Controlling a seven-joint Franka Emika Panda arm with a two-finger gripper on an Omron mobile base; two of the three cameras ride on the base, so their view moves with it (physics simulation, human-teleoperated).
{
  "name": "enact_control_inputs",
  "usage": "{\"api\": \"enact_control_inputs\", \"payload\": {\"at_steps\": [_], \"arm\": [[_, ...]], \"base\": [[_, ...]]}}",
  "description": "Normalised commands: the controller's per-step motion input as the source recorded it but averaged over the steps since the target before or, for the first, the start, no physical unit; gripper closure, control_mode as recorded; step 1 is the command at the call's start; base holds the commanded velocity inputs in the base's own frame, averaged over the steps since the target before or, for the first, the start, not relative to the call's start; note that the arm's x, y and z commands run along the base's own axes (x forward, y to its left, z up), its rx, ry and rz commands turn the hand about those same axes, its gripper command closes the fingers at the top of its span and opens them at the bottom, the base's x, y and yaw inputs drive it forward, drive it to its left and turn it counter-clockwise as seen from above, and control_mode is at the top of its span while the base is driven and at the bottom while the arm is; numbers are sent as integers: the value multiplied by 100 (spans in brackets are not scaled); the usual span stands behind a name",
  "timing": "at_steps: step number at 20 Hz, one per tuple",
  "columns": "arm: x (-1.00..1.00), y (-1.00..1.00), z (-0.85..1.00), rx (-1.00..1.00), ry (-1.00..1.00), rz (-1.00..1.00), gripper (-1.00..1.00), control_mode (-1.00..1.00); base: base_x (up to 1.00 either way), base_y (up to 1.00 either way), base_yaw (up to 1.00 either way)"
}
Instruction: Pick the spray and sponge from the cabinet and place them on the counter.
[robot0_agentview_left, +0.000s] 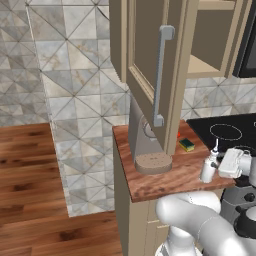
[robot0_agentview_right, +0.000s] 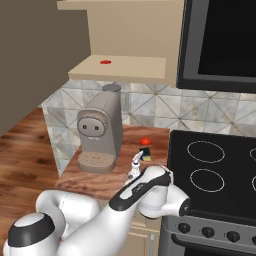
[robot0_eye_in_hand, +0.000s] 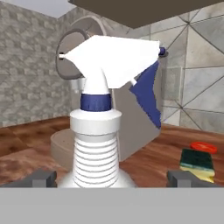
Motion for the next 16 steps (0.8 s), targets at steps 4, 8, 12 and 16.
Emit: {"api": "enact_control_inputs", "payload": {"at_steps": [4,8,12,16], "arm": [[-42,0,0,0,-5,0,-100,-100],[-39,0,6,0,-6,0,-100,-100],[-25,2,31,-3,-1,0,-100,-100],[-13,4,49,-14,1,0,-100,-100]], "base": [[0,0,0],[0,0,0],[0,0,0],[0,0,0]]}}
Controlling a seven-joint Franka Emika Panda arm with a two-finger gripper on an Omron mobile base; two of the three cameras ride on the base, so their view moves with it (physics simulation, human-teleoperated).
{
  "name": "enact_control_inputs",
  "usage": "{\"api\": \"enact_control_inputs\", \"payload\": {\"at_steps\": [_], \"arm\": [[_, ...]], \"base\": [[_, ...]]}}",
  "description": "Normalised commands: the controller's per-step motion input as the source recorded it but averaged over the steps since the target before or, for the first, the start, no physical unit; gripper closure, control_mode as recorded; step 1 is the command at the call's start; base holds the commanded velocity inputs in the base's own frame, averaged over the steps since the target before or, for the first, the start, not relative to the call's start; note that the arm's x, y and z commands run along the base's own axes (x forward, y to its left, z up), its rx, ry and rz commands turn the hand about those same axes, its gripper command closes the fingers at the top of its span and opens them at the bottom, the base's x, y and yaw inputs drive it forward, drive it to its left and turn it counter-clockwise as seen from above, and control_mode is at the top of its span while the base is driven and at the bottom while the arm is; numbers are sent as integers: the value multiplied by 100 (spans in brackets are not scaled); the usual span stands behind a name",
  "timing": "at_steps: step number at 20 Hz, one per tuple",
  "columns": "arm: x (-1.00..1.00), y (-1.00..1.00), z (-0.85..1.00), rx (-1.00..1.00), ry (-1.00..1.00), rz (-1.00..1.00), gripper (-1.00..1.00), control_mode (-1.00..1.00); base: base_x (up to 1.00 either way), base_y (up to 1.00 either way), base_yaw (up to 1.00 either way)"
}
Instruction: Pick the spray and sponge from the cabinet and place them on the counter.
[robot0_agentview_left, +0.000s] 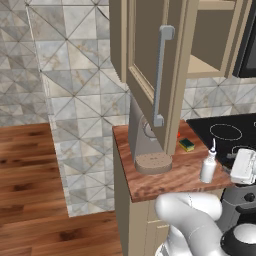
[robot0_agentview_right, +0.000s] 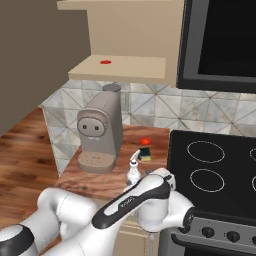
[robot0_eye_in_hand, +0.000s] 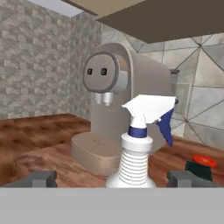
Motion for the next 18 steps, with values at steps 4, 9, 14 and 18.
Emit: {"api": "enact_control_inputs", "payload": {"at_steps": [4,9,14,18], "arm": [[-8,2,53,-25,7,0,-100,-100],[-18,0,40,-30,11,-2,-100,-100],[-26,-3,25,-30,10,-4,-100,-100],[-34,-8,26,-26,8,-4,-100,-100]], "base": [[0,0,0],[0,0,0],[0,0,0],[0,0,0]]}}
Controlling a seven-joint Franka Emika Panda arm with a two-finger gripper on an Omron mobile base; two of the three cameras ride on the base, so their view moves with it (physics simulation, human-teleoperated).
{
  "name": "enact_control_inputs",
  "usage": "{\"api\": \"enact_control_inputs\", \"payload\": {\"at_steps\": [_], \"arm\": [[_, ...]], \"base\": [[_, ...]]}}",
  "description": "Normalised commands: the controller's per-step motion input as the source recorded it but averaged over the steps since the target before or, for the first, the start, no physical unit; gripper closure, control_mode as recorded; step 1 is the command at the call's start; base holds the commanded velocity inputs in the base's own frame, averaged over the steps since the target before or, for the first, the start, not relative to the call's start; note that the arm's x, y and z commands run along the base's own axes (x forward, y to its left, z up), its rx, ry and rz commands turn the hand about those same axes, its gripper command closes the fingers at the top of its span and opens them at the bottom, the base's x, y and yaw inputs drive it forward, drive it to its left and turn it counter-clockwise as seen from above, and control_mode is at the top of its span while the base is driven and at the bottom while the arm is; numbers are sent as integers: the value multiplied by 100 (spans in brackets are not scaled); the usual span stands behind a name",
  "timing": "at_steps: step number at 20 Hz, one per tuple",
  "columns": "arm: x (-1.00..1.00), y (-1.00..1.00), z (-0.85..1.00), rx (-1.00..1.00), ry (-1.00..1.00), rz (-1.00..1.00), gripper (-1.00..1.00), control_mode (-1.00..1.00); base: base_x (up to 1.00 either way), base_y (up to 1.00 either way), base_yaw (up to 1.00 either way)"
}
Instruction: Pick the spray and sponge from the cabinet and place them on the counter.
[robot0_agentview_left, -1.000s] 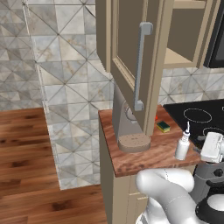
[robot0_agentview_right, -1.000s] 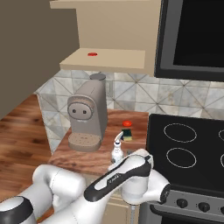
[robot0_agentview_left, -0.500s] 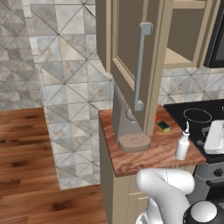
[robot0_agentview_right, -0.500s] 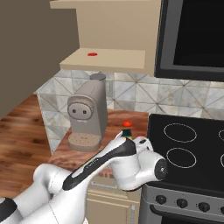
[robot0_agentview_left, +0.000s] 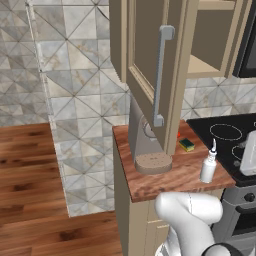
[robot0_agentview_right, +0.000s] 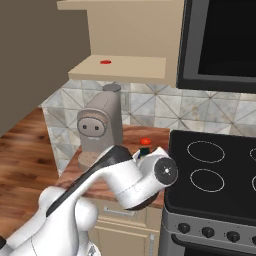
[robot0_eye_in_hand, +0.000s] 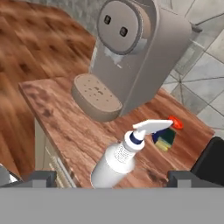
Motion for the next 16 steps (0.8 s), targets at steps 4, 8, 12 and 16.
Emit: {"api": "enact_control_inputs", "payload": {"at_steps": [4,8,12,16], "arm": [[-38,-9,44,-17,8,-2,-100,-100],[-40,-11,55,-12,7,0,-100,-100],[-40,-11,63,-9,5,0,-100,-100],[-34,-16,60,-4,1,0,-100,-100]], "base": [[0,0,0],[0,0,0],[0,0,0],[0,0,0]]}}
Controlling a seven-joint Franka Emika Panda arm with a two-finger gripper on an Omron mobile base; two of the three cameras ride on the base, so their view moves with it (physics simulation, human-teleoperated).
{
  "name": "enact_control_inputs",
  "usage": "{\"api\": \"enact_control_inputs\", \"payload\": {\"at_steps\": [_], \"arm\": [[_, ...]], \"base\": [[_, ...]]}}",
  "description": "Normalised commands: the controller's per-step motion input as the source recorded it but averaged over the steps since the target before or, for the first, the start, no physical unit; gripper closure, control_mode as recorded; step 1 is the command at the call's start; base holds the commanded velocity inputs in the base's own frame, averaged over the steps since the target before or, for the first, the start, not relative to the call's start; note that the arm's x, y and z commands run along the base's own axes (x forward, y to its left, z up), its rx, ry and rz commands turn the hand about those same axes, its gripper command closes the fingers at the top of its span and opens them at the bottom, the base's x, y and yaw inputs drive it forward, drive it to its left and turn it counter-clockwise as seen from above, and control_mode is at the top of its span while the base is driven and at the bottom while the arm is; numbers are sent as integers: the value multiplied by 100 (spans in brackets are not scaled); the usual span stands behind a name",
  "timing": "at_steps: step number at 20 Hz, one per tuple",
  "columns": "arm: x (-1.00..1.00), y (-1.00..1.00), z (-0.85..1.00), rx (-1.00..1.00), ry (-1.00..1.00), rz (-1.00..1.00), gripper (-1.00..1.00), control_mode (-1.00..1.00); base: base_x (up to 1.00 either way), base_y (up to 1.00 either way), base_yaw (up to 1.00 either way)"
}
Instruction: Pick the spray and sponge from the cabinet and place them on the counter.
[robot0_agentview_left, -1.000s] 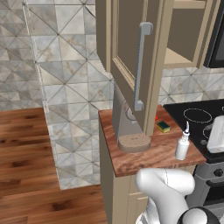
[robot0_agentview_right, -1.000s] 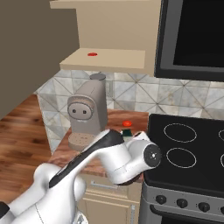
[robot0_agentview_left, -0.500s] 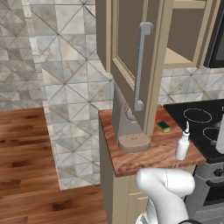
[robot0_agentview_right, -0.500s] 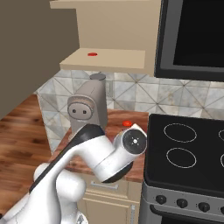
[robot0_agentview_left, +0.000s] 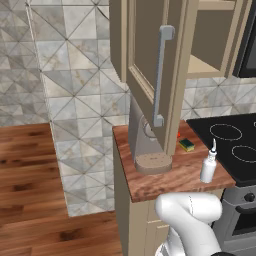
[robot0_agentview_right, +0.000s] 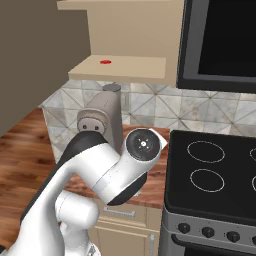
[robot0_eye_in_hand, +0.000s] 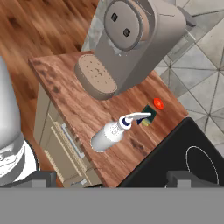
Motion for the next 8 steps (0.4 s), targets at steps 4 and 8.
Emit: {"api": "enact_control_inputs", "payload": {"at_steps": [4,8], "arm": [[-31,-21,60,-1,0,1,-100,-100],[-43,-23,62,-7,0,0,-100,-100]], "base": [[0,0,0],[0,0,0]]}}
